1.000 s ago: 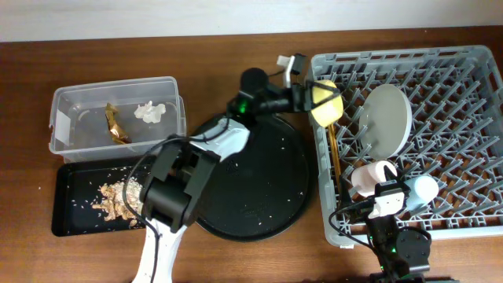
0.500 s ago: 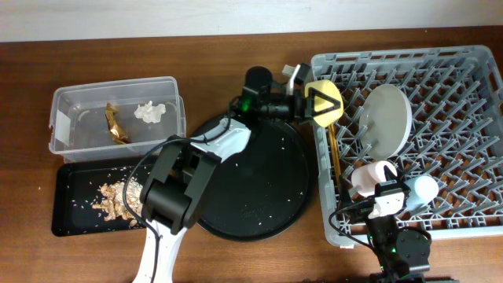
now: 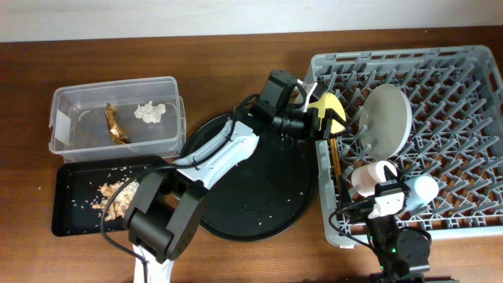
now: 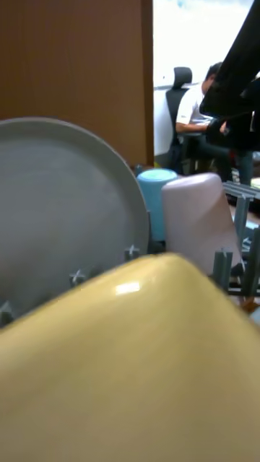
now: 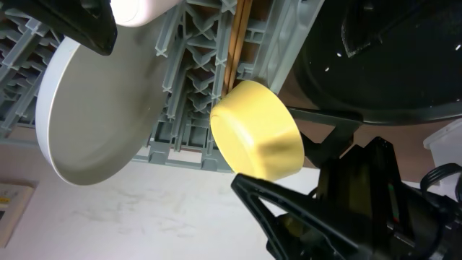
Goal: Sort waste into correct bins and load items into the dishwasher rack
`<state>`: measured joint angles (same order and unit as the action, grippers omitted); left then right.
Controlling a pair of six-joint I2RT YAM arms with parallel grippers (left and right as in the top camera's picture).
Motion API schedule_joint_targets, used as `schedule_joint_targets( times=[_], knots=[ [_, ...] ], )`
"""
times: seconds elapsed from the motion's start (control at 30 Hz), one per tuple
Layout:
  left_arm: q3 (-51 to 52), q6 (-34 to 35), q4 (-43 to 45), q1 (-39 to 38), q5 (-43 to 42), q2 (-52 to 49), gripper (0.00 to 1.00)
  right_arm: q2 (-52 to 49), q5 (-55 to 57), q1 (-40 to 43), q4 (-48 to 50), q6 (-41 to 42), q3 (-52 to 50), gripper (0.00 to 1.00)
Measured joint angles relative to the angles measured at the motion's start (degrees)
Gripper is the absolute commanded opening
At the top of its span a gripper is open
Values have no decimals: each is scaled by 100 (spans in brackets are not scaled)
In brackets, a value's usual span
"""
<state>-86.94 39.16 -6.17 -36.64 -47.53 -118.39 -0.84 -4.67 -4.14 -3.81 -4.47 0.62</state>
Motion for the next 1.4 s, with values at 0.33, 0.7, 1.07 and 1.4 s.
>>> schedule_joint_targets(
  times=[0.33,0.7,1.07,1.4],
  knots=[
    [-13,-219,-1261,992,-44,278,99,0,0,0,0,-7,0,98],
    [0,-1987,-5611,1349,3401,3971,99,0,0,0,0,-4,0,98],
    [-7,-2061,-7361,1349,5650,7136,99,4,0,0,0,-2,0,98],
    [435,-2479,-6127,1499,6262,7460,100,4,0,0,-2,-7,0,98]
  ],
)
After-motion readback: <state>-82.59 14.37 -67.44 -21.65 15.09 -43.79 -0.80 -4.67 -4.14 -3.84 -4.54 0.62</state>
